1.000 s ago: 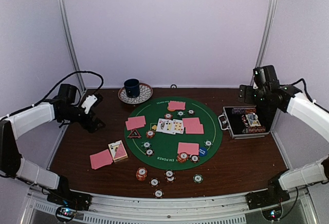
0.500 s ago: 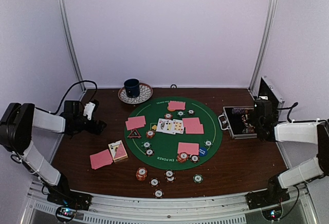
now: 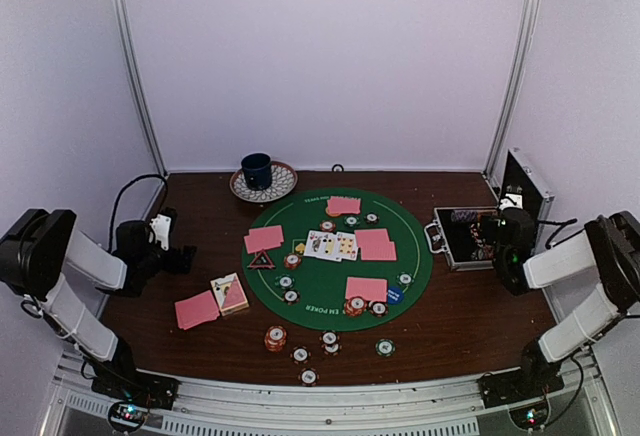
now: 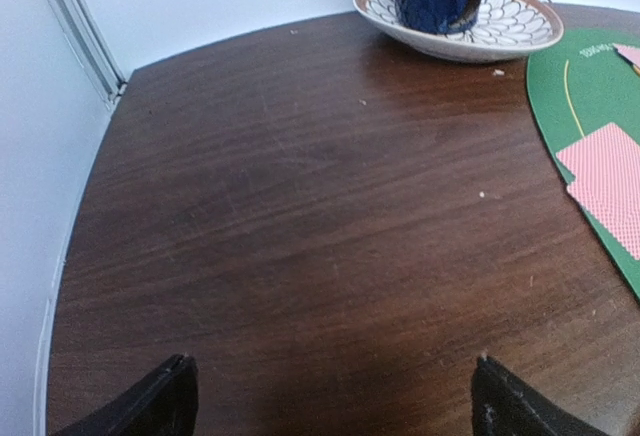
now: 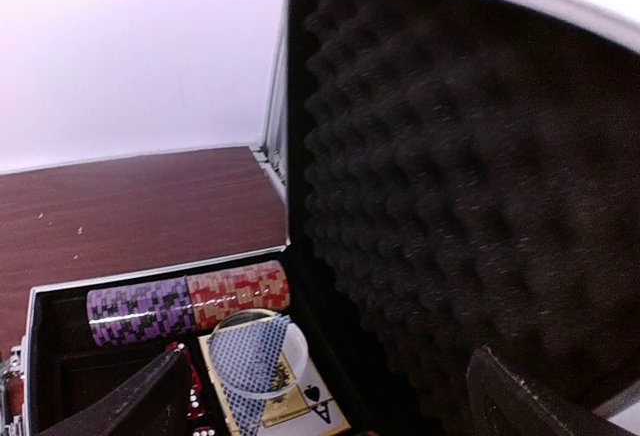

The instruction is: Distribute texas hold em gaming equipment

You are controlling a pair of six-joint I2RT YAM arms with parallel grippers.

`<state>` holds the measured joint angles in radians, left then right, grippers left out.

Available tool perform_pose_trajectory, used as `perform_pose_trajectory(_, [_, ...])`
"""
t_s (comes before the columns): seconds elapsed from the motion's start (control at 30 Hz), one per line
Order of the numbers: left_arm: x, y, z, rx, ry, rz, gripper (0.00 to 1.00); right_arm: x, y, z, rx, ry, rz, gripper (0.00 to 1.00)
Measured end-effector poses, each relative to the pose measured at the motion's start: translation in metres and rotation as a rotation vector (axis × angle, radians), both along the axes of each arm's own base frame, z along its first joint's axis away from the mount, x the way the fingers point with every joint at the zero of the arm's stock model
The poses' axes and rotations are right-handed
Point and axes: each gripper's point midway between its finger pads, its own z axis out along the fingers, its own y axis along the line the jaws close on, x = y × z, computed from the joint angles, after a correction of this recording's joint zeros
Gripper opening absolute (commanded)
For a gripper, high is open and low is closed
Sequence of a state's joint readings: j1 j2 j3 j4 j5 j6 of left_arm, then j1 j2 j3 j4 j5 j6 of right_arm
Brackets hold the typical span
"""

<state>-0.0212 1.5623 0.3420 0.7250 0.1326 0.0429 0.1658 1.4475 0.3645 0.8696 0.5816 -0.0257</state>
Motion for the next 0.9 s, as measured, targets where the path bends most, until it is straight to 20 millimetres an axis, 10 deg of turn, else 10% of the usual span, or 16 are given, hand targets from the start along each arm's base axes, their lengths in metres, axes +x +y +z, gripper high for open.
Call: perform_pose_trajectory(0.9, [0.013, 0.005, 0.025, -0.005, -0.113, 0.033, 0.98, 0.026, 0.016, -0.019, 0.053, 0.009, 0.206, 0.99])
